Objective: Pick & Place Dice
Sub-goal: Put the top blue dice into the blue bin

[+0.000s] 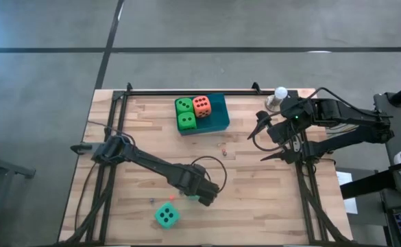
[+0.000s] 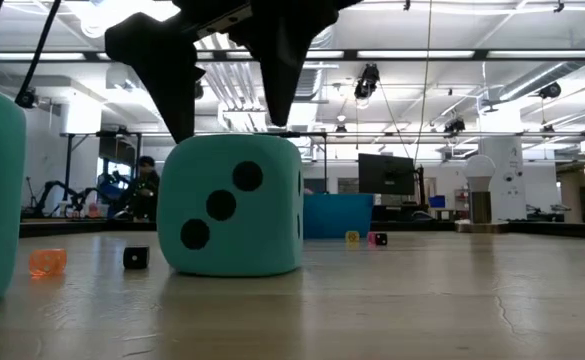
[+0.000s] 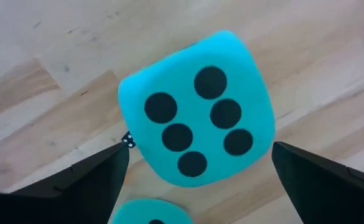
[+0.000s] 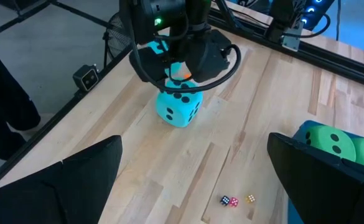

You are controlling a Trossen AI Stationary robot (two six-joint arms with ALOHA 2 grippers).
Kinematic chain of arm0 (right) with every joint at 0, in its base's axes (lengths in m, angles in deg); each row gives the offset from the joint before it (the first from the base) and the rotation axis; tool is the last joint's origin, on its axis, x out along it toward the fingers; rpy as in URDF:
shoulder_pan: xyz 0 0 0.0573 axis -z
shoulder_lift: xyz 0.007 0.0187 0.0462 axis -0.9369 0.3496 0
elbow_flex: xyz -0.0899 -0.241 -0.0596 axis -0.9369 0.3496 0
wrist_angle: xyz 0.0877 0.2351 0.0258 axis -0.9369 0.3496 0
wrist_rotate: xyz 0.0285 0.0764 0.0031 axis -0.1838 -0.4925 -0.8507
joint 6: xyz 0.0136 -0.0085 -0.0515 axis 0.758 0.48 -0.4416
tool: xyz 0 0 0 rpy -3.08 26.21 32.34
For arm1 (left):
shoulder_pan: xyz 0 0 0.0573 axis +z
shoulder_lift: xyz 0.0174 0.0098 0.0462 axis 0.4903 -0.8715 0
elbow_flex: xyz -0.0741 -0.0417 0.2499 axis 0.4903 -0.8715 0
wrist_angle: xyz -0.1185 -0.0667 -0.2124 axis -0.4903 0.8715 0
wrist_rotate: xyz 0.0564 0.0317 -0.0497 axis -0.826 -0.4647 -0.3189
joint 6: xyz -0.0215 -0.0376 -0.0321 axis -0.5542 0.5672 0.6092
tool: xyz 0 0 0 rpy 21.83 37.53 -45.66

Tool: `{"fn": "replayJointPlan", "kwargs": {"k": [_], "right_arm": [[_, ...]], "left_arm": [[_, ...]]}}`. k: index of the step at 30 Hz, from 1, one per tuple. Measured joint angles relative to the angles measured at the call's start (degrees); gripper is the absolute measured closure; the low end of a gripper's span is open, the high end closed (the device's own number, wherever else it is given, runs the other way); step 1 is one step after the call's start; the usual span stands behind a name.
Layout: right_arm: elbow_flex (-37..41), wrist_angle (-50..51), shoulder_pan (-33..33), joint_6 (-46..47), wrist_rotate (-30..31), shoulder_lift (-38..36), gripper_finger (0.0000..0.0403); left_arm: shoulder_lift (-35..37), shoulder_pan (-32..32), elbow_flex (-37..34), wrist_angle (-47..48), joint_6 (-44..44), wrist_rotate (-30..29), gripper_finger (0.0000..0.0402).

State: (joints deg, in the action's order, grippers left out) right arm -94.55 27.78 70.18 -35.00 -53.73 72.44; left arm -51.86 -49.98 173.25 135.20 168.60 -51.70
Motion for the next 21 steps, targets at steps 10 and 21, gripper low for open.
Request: {"fn": "replayJointPlan", "kwargs": {"k": [10,21], "right_arm": [[0.0,0.0,0.0,-0.04,0.01,0.01,0.0003],[0.0,0.0,0.01,-0.08,0.02,0.01,0.0003]], "left_arm": [[0.0,0.66,-0.27,-2.22,7.02,-1.38,0.0002],[0.04,1.09,-1.66,-2.49,9.16,-1.36,0.0004]]}}
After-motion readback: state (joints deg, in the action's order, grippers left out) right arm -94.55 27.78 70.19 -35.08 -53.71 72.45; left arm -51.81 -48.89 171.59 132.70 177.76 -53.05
